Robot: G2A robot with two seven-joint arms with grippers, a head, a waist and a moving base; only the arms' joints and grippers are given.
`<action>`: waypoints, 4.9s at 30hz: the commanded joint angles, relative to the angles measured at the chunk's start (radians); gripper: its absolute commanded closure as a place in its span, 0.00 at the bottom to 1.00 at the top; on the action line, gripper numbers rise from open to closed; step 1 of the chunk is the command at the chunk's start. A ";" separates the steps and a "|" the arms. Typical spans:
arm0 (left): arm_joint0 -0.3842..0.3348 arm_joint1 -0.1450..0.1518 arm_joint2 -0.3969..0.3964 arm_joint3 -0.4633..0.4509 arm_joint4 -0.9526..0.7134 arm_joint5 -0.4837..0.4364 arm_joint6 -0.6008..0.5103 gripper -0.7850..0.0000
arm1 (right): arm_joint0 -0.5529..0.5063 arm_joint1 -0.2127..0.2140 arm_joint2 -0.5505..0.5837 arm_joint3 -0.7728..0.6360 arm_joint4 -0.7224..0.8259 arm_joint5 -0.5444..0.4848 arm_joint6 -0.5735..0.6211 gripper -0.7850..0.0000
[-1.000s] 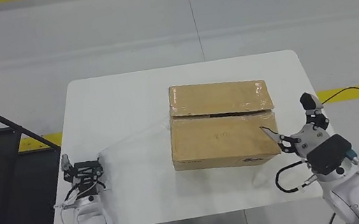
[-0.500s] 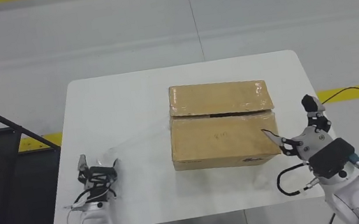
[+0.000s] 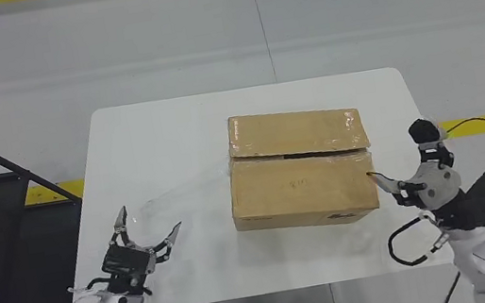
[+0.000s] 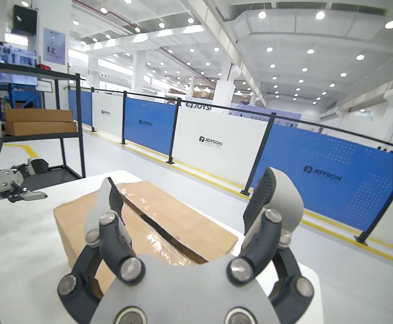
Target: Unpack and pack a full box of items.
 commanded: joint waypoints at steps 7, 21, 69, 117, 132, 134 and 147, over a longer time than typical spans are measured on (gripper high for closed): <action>0.038 0.003 -0.072 -0.112 -0.174 -0.092 0.047 0.00 | 0.061 0.013 0.025 0.027 0.299 -0.065 0.289 0.00; 0.030 0.002 -0.103 -0.110 -0.224 -0.080 0.017 0.00 | 0.056 0.012 0.018 0.035 0.313 -0.061 0.295 0.00; -0.087 -0.006 -0.080 -0.037 -0.553 -0.244 -0.060 0.00 | 0.258 0.103 -0.071 0.393 1.620 0.036 1.346 0.00; -0.172 0.027 0.133 0.064 -0.300 -0.605 -0.164 0.00 | 0.083 0.426 -0.290 0.236 1.710 -0.289 1.234 0.00; -0.237 0.028 0.202 0.155 -0.383 -0.610 -0.223 0.00 | 0.221 0.418 -0.321 0.345 1.913 -0.117 1.243 0.00; -0.252 0.029 0.216 0.169 -0.405 -0.626 -0.240 0.00 | 0.221 0.418 -0.321 0.345 1.913 -0.117 1.243 0.00; -0.350 0.026 0.298 0.253 -0.563 -0.701 -0.312 0.00 | 0.233 0.400 -0.340 0.354 2.002 0.071 1.187 0.00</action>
